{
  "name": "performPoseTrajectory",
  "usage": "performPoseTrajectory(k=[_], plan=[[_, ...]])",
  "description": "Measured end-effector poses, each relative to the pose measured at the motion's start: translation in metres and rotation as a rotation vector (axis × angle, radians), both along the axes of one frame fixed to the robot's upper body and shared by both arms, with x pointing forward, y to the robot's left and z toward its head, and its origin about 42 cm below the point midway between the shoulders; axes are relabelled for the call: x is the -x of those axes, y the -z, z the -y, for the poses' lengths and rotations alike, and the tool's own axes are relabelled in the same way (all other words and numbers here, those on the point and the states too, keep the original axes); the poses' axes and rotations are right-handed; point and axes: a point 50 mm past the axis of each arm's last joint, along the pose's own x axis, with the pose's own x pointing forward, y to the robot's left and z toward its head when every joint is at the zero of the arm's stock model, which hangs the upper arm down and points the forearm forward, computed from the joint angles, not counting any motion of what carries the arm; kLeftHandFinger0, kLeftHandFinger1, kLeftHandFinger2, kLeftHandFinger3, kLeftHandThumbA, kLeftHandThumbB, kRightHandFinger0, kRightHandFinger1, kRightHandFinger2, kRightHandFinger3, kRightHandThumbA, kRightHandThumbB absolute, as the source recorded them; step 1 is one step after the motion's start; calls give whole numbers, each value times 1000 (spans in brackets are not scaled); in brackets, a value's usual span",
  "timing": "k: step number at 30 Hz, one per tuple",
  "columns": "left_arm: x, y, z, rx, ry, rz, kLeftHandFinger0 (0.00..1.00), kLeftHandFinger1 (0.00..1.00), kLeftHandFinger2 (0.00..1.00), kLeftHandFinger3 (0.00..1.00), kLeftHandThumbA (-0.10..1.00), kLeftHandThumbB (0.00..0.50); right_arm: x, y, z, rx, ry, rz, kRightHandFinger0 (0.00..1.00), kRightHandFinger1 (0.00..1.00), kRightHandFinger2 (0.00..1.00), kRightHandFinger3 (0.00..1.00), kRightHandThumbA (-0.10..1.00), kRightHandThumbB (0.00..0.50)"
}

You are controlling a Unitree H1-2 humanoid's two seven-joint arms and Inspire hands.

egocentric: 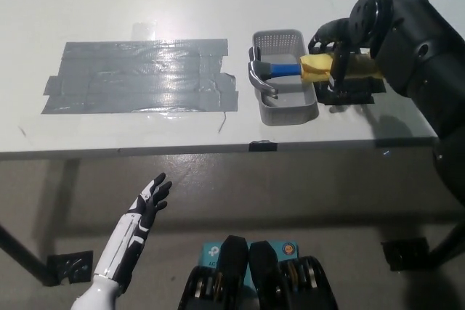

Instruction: The robot picks the hammer placed on top of the gray container with right hand and places it on the grey area of the desk

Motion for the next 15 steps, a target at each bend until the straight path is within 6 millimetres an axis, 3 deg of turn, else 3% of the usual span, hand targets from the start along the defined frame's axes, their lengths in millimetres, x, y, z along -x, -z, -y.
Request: performPoseTrajectory(k=[6,15], plan=[[0,-1,-1,-2,1,4,1000,1000,1000,1000,1000,181,2,12,-1,3,10,0,1000,1000,1000,1000,1000,346],[0,-2,0,-5,16,2,1000,1000,1000,1000,1000,188,2,19,4,24,26,4,1000,1000,1000,1000,1000,374]])
